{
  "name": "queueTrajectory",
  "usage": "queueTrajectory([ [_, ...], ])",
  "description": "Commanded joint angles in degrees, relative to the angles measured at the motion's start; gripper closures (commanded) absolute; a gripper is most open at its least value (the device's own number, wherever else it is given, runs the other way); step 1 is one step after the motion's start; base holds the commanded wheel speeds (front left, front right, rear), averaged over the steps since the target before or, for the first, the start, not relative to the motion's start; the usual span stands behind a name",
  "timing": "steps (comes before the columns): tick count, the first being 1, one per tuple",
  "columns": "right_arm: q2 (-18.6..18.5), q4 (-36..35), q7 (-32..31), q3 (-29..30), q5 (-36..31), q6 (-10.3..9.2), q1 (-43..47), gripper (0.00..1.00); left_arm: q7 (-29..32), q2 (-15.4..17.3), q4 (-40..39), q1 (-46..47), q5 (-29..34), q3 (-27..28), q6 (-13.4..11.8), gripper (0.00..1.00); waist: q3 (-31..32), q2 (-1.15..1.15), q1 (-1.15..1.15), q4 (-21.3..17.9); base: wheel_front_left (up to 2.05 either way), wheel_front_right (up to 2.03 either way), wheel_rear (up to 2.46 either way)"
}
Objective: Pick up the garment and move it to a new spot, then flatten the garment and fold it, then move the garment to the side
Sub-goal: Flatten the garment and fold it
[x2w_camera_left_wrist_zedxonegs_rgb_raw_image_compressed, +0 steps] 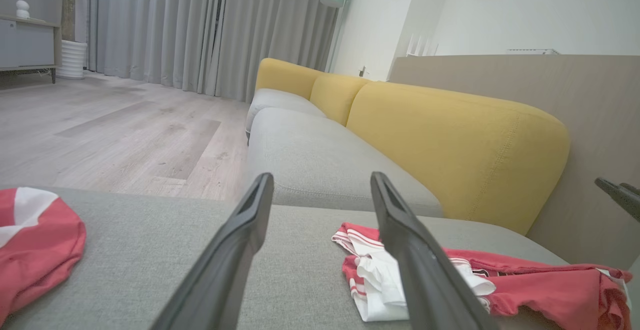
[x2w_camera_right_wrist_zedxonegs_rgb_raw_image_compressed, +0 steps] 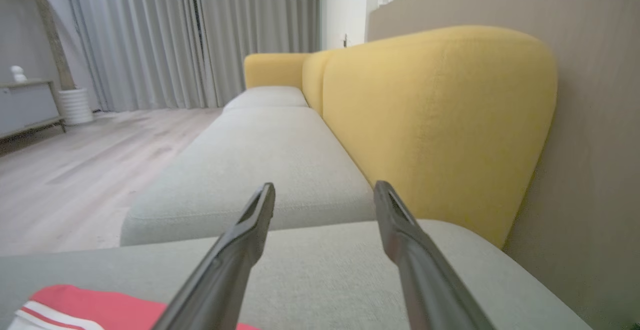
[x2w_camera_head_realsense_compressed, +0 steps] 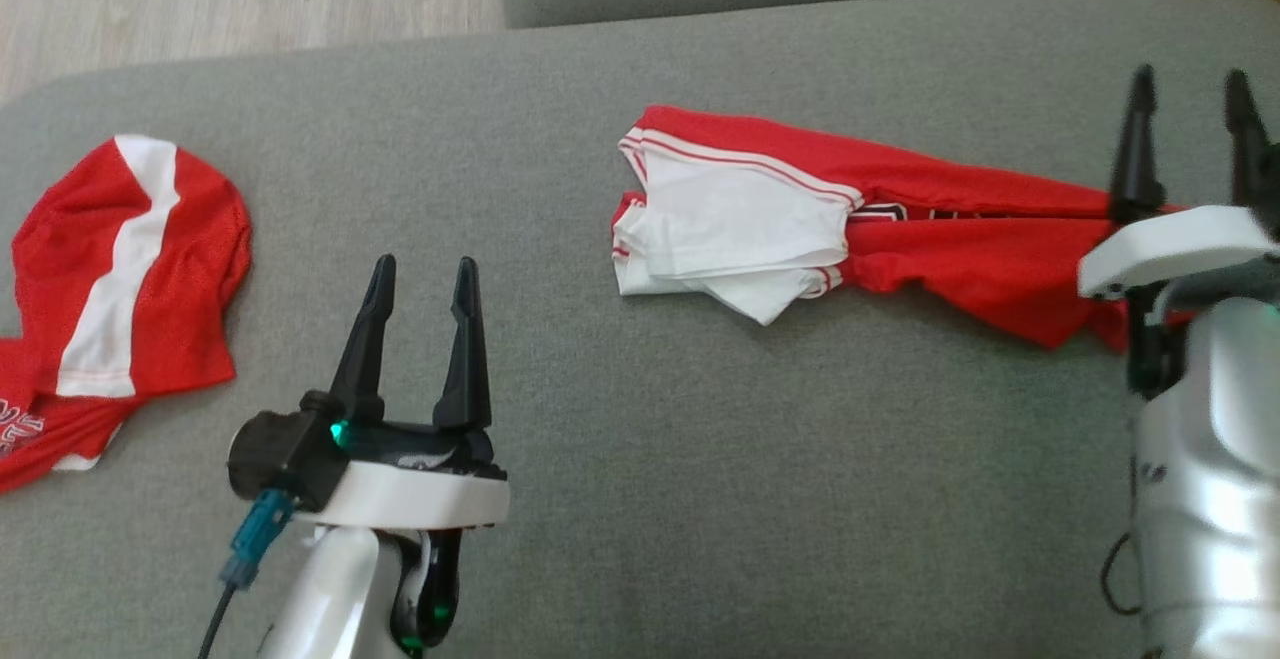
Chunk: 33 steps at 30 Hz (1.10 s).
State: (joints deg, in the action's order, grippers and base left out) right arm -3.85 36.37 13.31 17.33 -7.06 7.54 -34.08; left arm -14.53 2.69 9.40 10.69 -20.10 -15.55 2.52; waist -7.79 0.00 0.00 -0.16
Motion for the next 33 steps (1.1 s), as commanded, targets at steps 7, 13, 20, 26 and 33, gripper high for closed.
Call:
queueTrajectory([
  [7,0.9,-16.0,1.6,-16.0,10.9,-0.05,10.8,0.00,-0.5,0.2,-2.4,0.6,-0.1,2.4,0.0,0.00,2.2,0.00,0.00,-0.4,0.00,0.00,0.00],
  [13,1.0,-22.7,1.7,-22.6,15.8,-0.05,22.0,0.00,-0.5,0.2,-2.5,-0.7,-0.5,3.2,-0.1,0.00,3.4,0.00,0.00,0.8,0.00,0.00,0.00],
  [20,1.0,-23.5,1.7,-24.1,15.8,-0.05,26.1,0.00,-0.5,0.2,-1.9,-2.2,0.1,3.9,-0.2,0.00,3.1,0.00,0.00,2.2,0.00,0.00,0.00],
  [26,1.0,-22.5,1.7,-23.7,13.6,-0.05,24.6,0.00,-0.5,0.2,-2.0,-1.6,0.3,3.4,0.2,0.00,1.9,0.00,0.00,4.3,0.00,0.00,0.00],
  [33,1.0,-17.6,0.3,-24.4,10.5,-0.05,20.6,0.00,-0.5,0.2,-1.6,-0.7,0.5,1.6,0.3,0.00,0.4,0.00,0.00,7.5,0.00,0.00,0.00],
])
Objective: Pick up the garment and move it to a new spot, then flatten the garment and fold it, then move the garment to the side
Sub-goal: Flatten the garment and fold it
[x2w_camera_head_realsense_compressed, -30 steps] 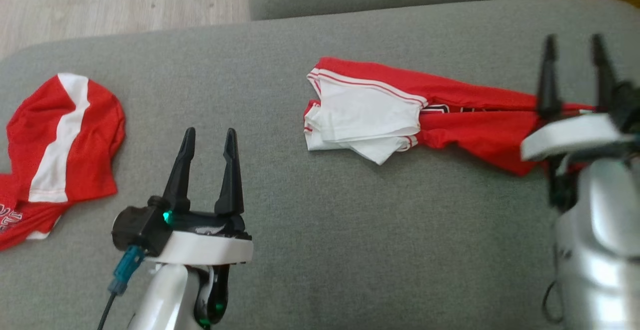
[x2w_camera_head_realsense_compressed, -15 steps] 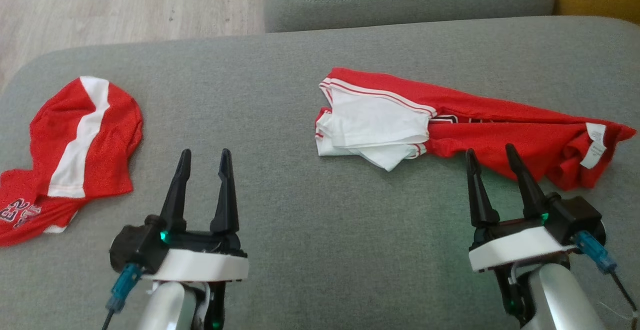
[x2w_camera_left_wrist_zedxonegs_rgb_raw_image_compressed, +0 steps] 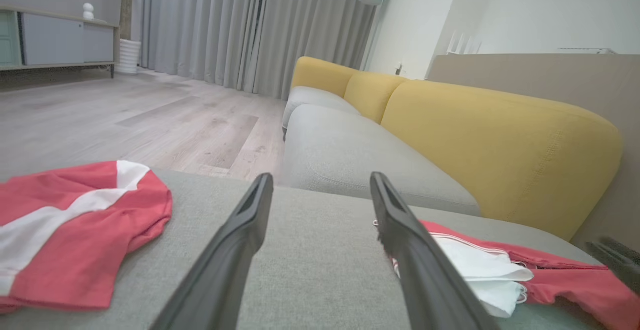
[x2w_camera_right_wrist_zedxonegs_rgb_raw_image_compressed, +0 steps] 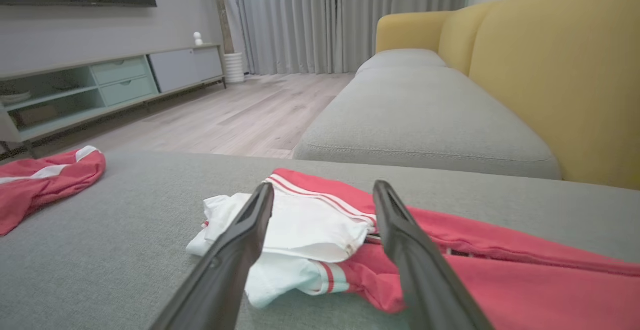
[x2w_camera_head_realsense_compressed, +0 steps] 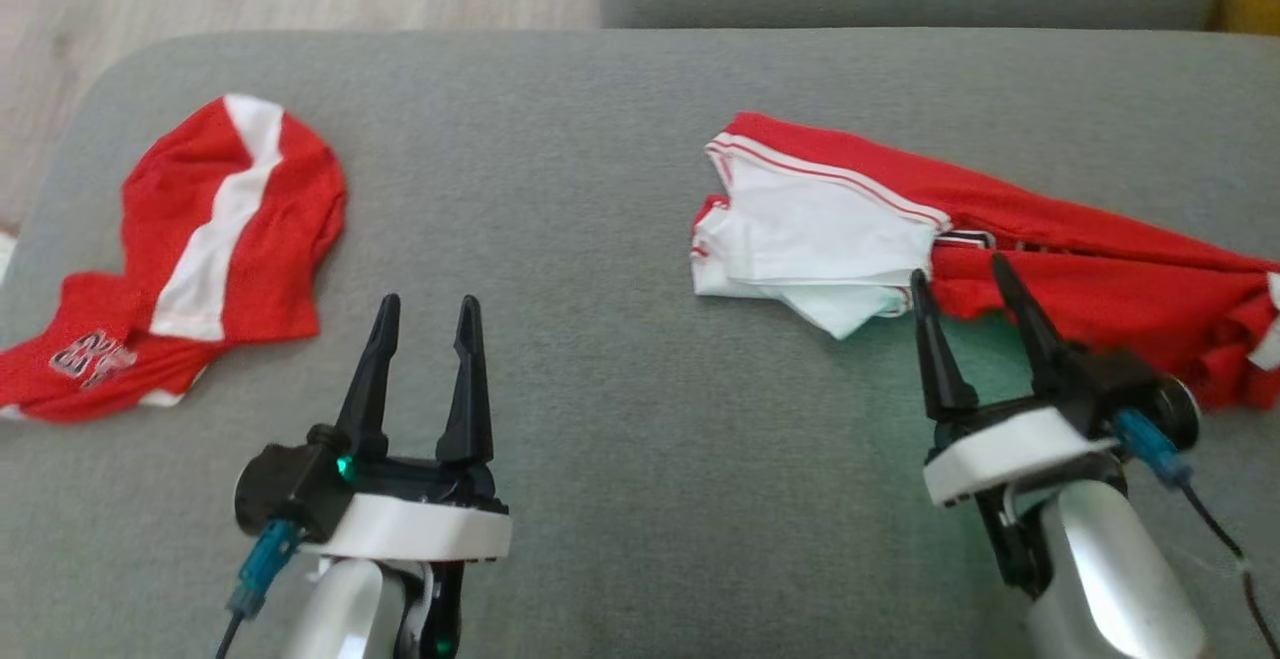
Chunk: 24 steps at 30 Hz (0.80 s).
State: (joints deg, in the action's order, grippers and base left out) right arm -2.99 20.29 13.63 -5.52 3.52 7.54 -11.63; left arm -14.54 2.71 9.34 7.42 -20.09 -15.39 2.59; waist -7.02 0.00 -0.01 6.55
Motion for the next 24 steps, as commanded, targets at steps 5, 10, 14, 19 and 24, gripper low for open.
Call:
queueTrajectory([
  [5,0.1,4.7,-3.0,-2.3,-1.6,-0.05,-4.3,0.00,-0.5,0.2,-1.3,2.6,-0.1,0.9,-0.2,0.00,-0.6,0.00,0.01,3.5,0.00,0.00,0.00],
  [10,0.1,9.8,-4.2,-2.7,-3.1,-0.05,-7.7,0.00,-0.5,0.2,-1.2,2.8,-0.3,0.6,-0.3,0.00,-1.6,0.00,0.01,5.2,0.00,0.00,0.00],
  [14,0.1,13.4,-4.5,-3.6,-4.5,-0.05,-10.5,0.00,-0.5,0.2,-1.4,3.2,-0.6,0.4,-0.5,0.00,-2.7,0.00,0.01,5.9,0.00,0.00,0.00],
  [19,0.1,16.3,-4.4,-4.6,-6.1,-0.05,-12.5,0.00,-0.5,0.2,-1.5,3.7,-0.9,0.1,-0.7,0.00,-3.8,0.00,0.01,6.2,0.00,0.00,0.00],
  [24,0.1,19.3,-3.3,-5.3,-7.8,-0.05,-14.9,0.00,-0.5,0.2,-1.5,4.4,-1.1,-0.2,-0.9,0.00,-4.9,0.00,0.01,6.1,0.00,0.00,0.00],
])
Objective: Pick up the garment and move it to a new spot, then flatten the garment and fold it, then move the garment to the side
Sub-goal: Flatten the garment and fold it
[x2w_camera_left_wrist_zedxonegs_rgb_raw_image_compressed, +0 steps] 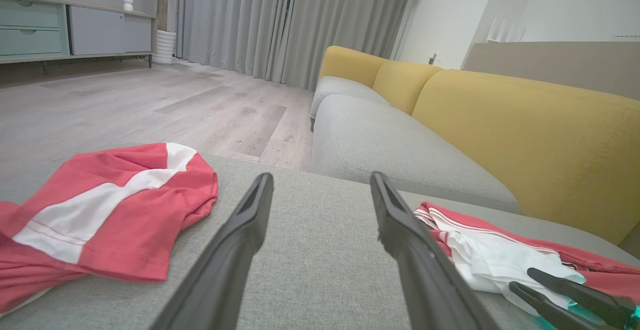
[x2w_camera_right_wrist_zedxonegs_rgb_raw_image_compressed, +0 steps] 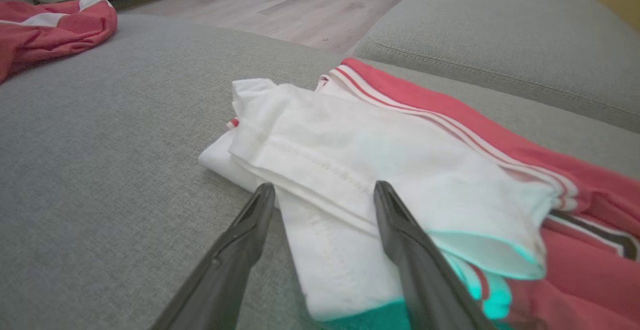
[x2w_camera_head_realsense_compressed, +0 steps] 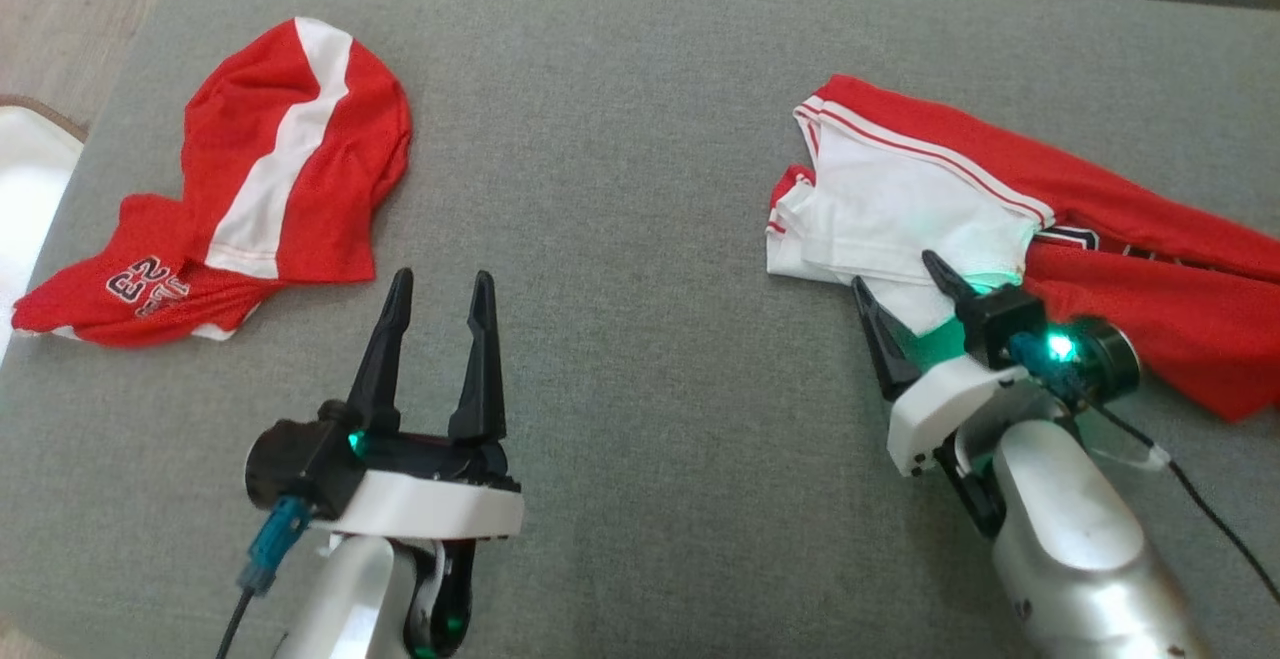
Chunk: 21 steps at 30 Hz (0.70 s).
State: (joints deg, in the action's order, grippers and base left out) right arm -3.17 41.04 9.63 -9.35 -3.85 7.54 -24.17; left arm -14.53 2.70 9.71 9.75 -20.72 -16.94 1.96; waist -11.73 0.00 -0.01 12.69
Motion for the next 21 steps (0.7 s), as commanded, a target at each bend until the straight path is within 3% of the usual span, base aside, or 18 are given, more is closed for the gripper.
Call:
queueTrajectory([
  [1,0.3,-0.9,1.0,-1.6,-0.8,-0.05,-2.9,0.00,-0.5,0.2,-1.8,2.3,-0.5,1.2,-0.3,0.00,-0.4,0.00,0.01,0.0,0.00,0.00,0.00],
  [7,0.3,2.4,2.0,-0.9,-1.6,-0.05,-5.8,0.00,-0.5,0.2,-1.6,2.8,-0.9,0.6,-0.4,0.00,-1.5,0.00,0.01,0.2,0.00,0.00,0.00],
  [8,0.3,3.0,2.1,-0.5,-1.8,-0.05,-6.2,0.10,-0.5,0.2,-1.6,2.8,-0.9,0.6,-0.4,0.00,-1.6,0.00,0.01,0.2,0.00,0.00,0.00],
  [9,0.3,3.6,2.2,-0.2,-2.0,-0.05,-6.5,0.74,-0.5,0.2,-1.6,2.9,-0.9,0.5,-0.4,0.00,-1.7,0.00,0.01,0.3,0.00,0.00,0.00],
  [10,0.3,4.1,2.3,0.1,-2.1,-0.05,-6.8,1.00,-0.5,0.2,-1.5,2.9,-0.9,0.5,-0.4,0.00,-1.8,0.00,0.01,0.3,0.00,0.00,0.00],
  [21,0.3,1.9,4.1,2.4,5.4,-0.05,-10.6,1.00,-0.5,0.2,-0.9,2.8,-0.5,1.1,-0.3,0.00,0.2,0.00,0.01,-0.7,0.00,0.00,0.00],
])
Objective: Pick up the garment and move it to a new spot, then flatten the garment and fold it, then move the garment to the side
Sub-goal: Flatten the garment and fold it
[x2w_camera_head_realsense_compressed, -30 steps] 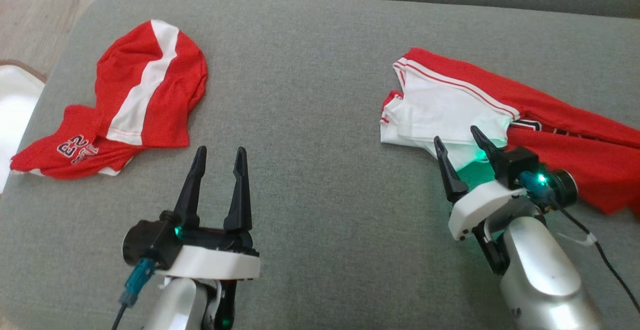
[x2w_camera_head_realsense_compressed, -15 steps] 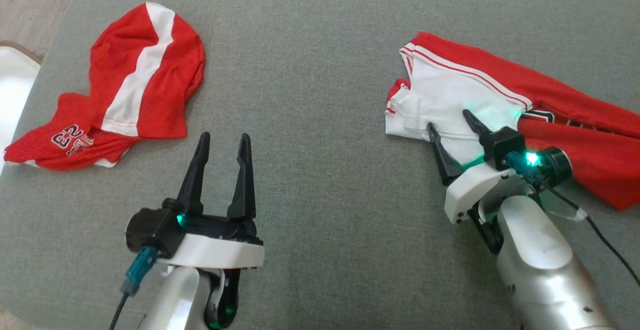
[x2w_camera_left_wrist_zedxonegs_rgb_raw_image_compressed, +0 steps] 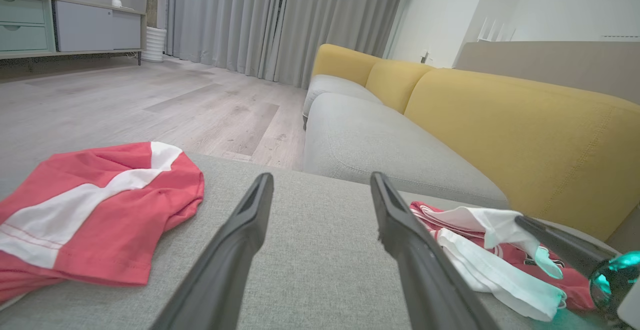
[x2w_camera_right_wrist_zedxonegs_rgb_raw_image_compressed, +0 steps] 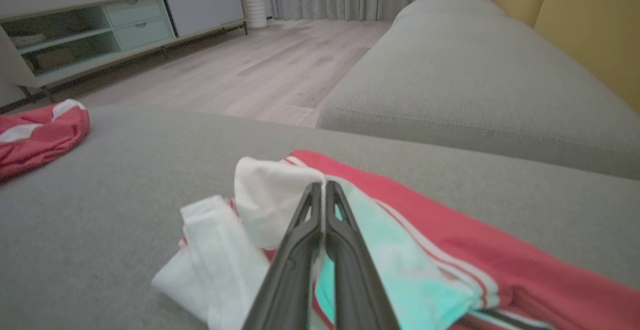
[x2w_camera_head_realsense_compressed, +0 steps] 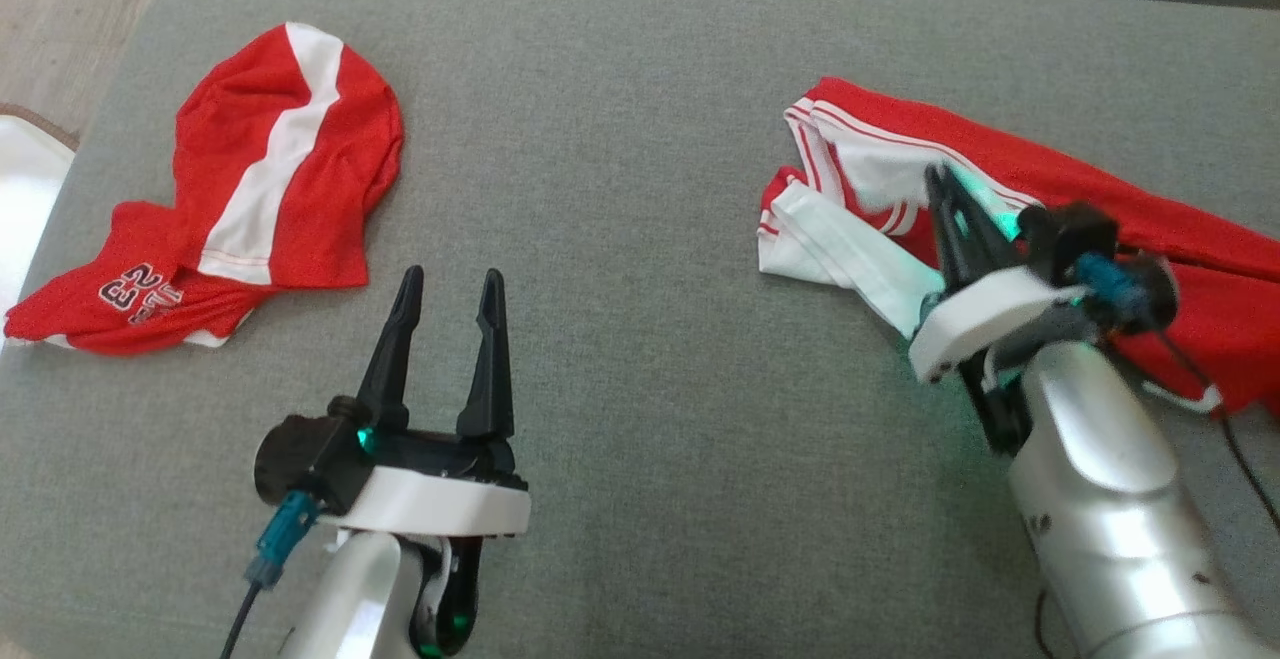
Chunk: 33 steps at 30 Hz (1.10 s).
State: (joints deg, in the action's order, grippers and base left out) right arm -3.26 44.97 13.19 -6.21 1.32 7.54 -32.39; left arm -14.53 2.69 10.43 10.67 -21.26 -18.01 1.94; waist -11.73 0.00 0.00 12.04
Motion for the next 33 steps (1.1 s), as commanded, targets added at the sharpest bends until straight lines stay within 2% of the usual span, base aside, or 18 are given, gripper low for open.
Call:
queueTrajectory([
  [1,0.4,-2.6,0.1,-0.2,0.6,-0.05,-2.9,1.00,-0.5,0.2,-1.6,1.8,0.0,2.1,-0.3,0.00,0.3,0.00,0.00,0.0,0.00,0.00,0.00],
  [4,-0.5,-3.8,-2.1,2.5,1.4,-0.05,-5.0,1.00,-0.5,0.2,-1.8,2.0,-0.4,1.5,-0.3,0.00,0.2,0.00,0.00,0.7,0.00,0.00,0.00],
  [7,-3.0,-4.1,-4.8,5.1,1.2,-0.05,-7.4,1.00,-0.5,0.2,-2.1,2.2,-0.7,1.1,-0.5,0.00,-0.3,0.00,0.00,1.7,0.00,0.00,0.00],
  [12,-7.0,-0.5,-7.6,10.1,0.2,-0.05,-12.7,1.00,-0.5,0.2,-2.2,2.5,-0.9,1.0,-0.5,0.00,-1.8,0.00,0.00,3.0,0.00,0.00,0.00],
  [13,-8.3,0.8,-7.7,11.8,-1.3,-0.05,-14.0,0.44,-0.5,0.2,-2.2,2.6,-0.9,1.0,-0.5,0.00,-2.0,0.00,0.00,3.1,0.00,0.00,0.00],
  [14,-9.4,2.0,-7.6,13.4,-3.3,-0.05,-15.3,0.00,-0.5,0.2,-2.1,2.7,-0.9,0.9,-0.5,0.00,-2.2,0.00,0.00,3.3,0.00,0.00,0.00],
  [15,-9.4,2.0,-7.6,13.4,-3.3,-0.05,-15.3,0.00,-0.5,0.2,-2.1,2.7,-0.9,0.9,-0.5,0.00,-2.2,0.00,0.00,3.3,0.00,0.00,0.00],
  [16,-10.2,4.1,-6.9,17.0,-6.5,-0.05,-17.9,0.00,-0.5,0.2,-2.1,3.0,-0.9,0.8,-0.5,0.00,-2.4,0.00,0.00,3.4,0.00,0.00,0.00],
  [18,-10.0,4.8,-6.2,18.3,-8.0,-0.05,-18.9,0.00,-0.5,0.2,-2.1,3.0,-0.9,0.9,-0.6,0.00,-2.4,0.00,0.00,3.3,0.00,0.00,0.00],
  [21,-7.4,6.1,-3.1,20.0,-10.6,-0.05,-20.6,0.00,-0.5,0.2,-2.0,3.0,-0.7,1.3,-0.8,0.00,-2.0,0.00,0.00,2.4,0.00,0.00,0.00],
  [25,-3.6,7.1,0.3,18.2,-11.1,-0.05,-19.0,0.00,-0.5,0.2,-1.9,2.8,-0.3,2.1,-0.6,0.00,-0.5,0.00,0.00,0.4,0.00,0.00,0.00],
  [28,-1.4,5.4,1.5,15.3,-9.5,-0.05,-15.7,0.00,-0.5,0.2,-2.2,2.2,-0.1,2.9,-0.6,0.00,0.9,0.00,0.00,-1.8,0.00,0.00,0.00],
  [30,-0.3,2.5,1.7,12.0,-7.8,-0.05,-12.3,0.00,-0.5,0.2,-2.3,1.8,0.1,3.4,-0.6,0.00,1.7,0.00,0.00,-3.3,0.00,0.00,0.00],
  [33,0.2,-5.7,1.8,7.1,-4.1,-0.05,-5.3,0.00,-0.5,0.2,-2.4,1.3,0.3,3.9,-0.4,0.00,3.1,0.00,0.00,-5.3,0.00,0.00,0.00],
])
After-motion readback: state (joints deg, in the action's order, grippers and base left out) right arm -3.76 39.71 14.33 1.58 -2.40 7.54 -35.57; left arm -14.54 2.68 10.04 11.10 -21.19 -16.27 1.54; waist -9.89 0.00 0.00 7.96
